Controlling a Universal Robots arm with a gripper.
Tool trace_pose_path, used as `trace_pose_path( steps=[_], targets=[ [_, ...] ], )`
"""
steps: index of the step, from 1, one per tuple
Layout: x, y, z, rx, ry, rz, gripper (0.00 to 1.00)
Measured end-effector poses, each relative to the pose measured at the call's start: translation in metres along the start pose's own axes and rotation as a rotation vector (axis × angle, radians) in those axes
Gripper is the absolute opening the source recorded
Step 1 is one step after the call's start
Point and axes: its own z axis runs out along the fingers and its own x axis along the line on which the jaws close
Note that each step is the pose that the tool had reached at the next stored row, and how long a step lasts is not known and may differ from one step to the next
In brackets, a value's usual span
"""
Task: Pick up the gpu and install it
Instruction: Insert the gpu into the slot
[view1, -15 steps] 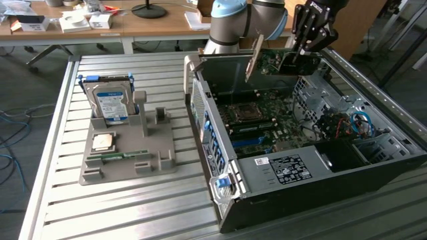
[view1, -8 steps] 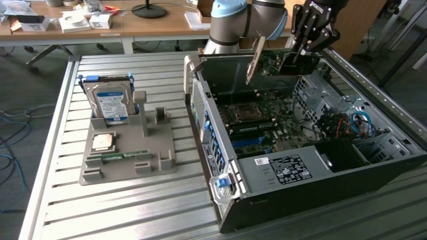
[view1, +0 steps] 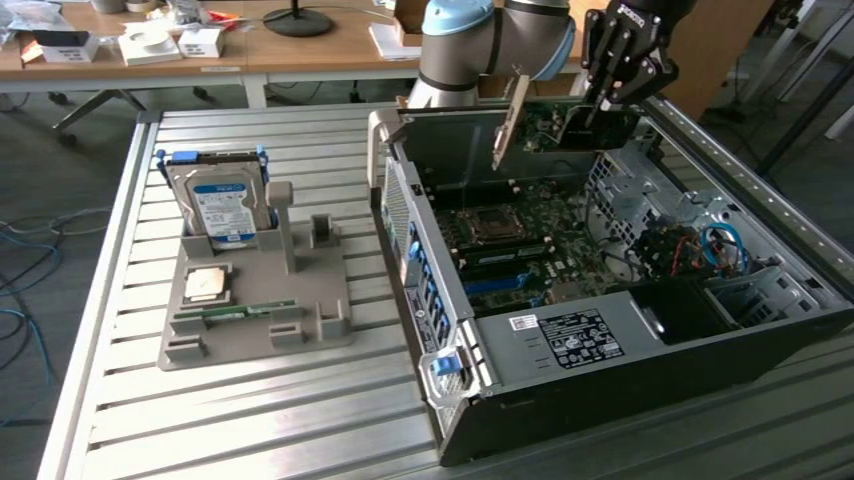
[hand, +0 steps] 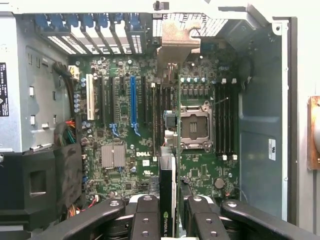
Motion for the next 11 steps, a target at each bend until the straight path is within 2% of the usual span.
trace_pose_path(
  steps=[11],
  targets=[
    [0.0001,0.001,0.0001,0.0002,-0.0001,0.0,0.26]
  ],
)
